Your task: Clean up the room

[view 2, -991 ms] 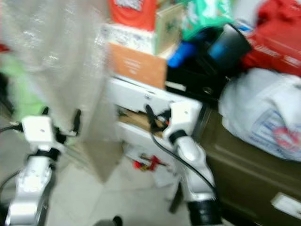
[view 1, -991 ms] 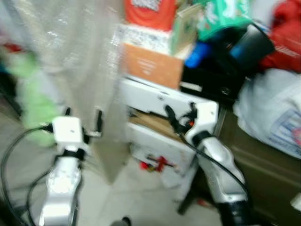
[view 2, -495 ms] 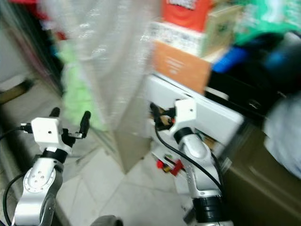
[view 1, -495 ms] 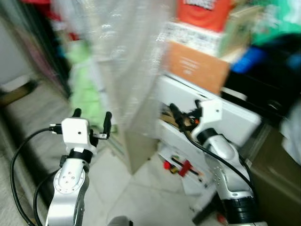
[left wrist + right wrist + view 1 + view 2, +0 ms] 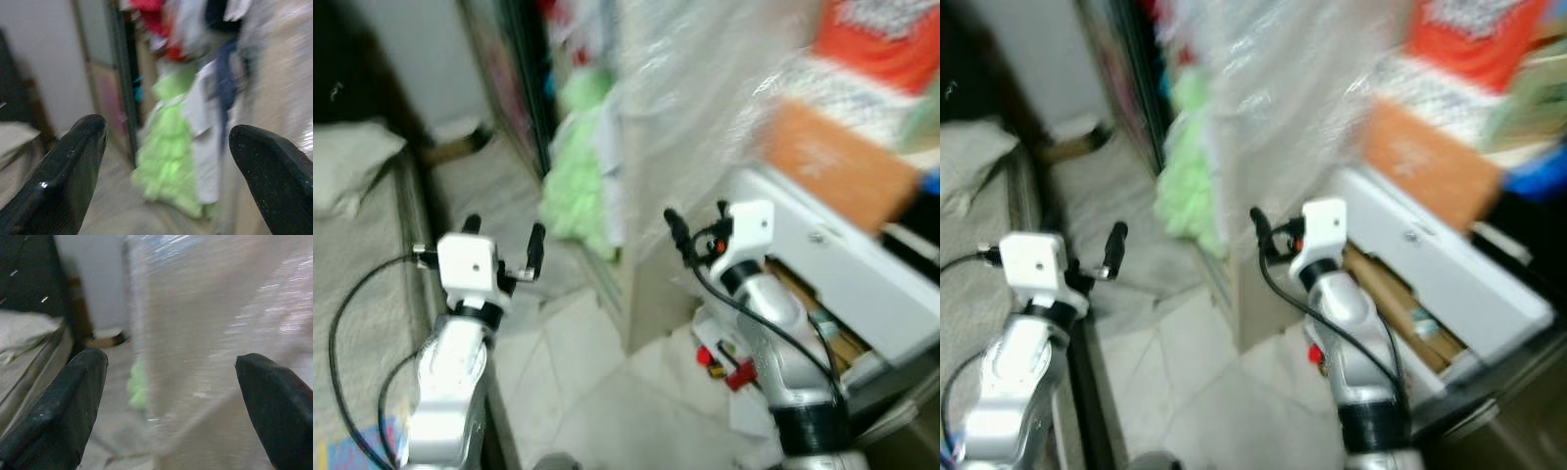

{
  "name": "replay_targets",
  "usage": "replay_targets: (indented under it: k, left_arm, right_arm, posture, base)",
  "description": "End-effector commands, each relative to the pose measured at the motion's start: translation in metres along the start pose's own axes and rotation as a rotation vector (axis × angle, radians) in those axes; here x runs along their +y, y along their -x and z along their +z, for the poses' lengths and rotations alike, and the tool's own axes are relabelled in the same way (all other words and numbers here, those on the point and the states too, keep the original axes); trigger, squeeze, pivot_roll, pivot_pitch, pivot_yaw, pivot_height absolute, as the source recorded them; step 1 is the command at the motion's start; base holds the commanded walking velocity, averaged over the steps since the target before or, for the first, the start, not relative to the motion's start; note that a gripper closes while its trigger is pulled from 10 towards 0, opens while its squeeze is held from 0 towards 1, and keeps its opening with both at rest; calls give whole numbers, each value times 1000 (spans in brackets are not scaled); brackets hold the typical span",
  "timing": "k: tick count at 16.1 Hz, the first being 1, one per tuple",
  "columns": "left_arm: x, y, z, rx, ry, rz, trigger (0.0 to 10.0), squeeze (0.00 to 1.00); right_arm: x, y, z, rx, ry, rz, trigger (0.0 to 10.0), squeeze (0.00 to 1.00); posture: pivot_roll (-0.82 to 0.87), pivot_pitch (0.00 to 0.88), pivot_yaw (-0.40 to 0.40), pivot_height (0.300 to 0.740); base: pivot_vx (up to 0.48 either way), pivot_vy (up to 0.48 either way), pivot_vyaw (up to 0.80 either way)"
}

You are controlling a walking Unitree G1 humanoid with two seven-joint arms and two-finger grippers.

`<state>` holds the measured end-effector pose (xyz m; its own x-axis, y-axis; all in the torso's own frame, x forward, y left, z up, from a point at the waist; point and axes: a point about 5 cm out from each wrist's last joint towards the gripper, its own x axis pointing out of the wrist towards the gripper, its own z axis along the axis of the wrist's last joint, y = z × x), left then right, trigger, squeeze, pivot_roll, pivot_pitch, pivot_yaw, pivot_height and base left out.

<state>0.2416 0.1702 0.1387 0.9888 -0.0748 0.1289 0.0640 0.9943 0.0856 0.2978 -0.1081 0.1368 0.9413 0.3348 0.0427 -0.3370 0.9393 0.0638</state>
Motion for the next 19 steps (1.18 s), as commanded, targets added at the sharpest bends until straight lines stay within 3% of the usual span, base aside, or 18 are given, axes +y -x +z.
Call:
replay_targets:
  k: [1, 6, 9, 11, 15, 17, 19]
  left_arm:
    - [-2, 1, -1, 17, 11, -19, 10000, 0]
    - [-9, 8, -15, 74, 46, -9, 10000, 0]
    - [-16, 18, -23, 122, 39, -1, 10000, 0]
    - [-8, 20, -27, 142, 37, 13, 10000, 0]
    - [-8, 21, -32, 181, 56, -12, 10000, 0]
    - [0, 23, -40, 210, 105, 74, 10000, 0]
    - [3, 19, -36, 194, 110, 79, 10000, 0]
  right_arm:
    - [5, -2, 2, -3, 13, 15, 10000, 0]
    - [-4, 9, -10, 18, -16, -19, 10000, 0]
    - [-10, 17, -17, 61, -29, -3, 10000, 0]
    - [-5, 18, -19, 71, -48, 8, 10000, 0]
    - [-4, 17, -24, 89, -99, -40, 10000, 0]
    - [-6, 16, -29, 103, -136, -62, 10000, 0]
    - [-6, 16, -29, 99, -138, -74, 10000, 0]
  posture:
    - [-58, 31, -28, 740]
    - [-67, 0, 10, 740]
    - [-50, 0, -16, 740]
    - [-46, 0, -19, 740]
    - [-48, 0, -21, 740]
    - [-47, 0, -21, 740]
    - [-59, 0, -12, 740]
  base:
    - [0, 0, 800]
    - [0, 0, 800]
    - [0, 0, 800]
    - [0, 0, 800]
    - [0, 0, 800]
    - [0, 0, 800]
    - [0, 0, 800]
